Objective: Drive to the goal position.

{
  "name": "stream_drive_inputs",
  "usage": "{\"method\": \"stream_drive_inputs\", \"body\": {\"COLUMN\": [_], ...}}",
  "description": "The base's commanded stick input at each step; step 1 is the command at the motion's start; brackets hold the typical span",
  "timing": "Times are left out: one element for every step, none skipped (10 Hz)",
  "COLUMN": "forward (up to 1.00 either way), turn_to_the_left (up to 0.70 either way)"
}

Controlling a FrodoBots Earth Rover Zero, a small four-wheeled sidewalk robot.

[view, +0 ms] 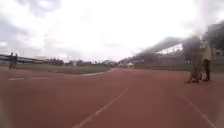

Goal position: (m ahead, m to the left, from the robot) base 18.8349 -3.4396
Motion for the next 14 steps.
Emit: {"method": "stream_drive_inputs", "body": {"forward": [0.7, 0.7, 0.7, 0.7, 0.7, 0.7, 0.7, 0.7, 0.7, 0.7, 0.7, 0.7, 0.7, 0.7], "turn_to_the_left": [0.0, 0.0, 0.0, 0.0, 0.0, 0.0, 0.0, 0.0, 0.0, 0.0, 0.0, 0.0, 0.0, 0.0]}}
